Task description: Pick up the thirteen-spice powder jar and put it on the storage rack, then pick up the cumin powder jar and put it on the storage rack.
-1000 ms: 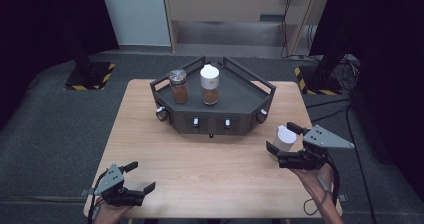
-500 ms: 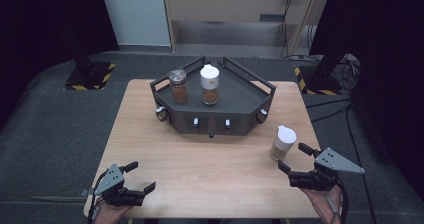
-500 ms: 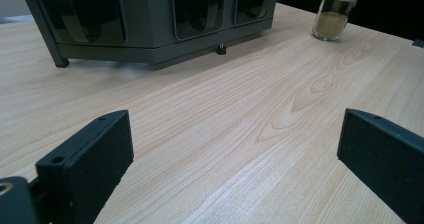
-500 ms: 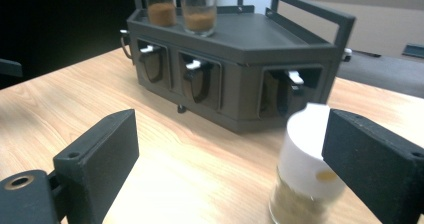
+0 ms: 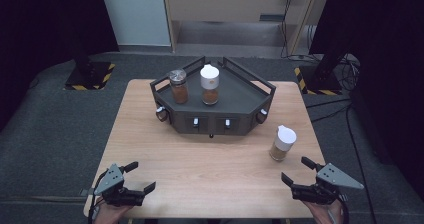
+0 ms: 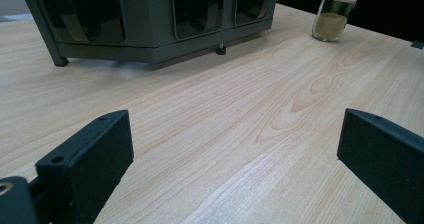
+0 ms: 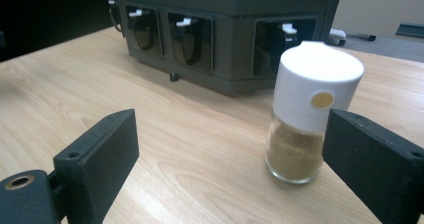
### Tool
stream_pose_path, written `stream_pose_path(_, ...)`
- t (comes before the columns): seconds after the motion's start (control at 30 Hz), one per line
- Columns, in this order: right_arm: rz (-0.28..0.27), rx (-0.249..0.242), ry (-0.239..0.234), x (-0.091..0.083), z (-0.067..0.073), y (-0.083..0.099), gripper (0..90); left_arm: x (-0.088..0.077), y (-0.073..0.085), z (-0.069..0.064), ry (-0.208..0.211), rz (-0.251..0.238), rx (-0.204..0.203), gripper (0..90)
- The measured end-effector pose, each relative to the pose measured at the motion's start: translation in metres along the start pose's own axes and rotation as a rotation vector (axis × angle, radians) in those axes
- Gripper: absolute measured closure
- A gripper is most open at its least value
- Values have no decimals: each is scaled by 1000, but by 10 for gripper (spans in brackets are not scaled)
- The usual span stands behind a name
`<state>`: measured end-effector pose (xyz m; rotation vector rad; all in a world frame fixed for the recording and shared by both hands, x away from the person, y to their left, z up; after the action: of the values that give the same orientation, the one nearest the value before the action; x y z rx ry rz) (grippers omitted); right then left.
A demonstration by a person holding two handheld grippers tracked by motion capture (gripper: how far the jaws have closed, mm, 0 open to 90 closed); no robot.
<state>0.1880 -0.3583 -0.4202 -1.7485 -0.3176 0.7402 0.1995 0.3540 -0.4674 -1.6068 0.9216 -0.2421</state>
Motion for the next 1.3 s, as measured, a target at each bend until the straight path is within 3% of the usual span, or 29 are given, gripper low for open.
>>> stream_pose_path(0.77, -5, -8, -7, -1, -1, 13, 81, -1, 0, 1, 15, -6, 4, 1)
stream_pose_path(1.3, -19, 17, 3, -5, -2, 14, 76, -1, -1, 0, 14, -2, 10, 1)
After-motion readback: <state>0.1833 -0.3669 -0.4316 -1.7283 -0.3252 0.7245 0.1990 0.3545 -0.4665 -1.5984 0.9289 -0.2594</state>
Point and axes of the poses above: each handheld gripper's, and its own axes: x roughly forward along the jaws, y roughly out of its underside, z roughly to its left, the point moved 3 cm from there along x, roughly forward along the jaws, and after that the axes turned 11 degrees about -x, right-handed, at the moved point
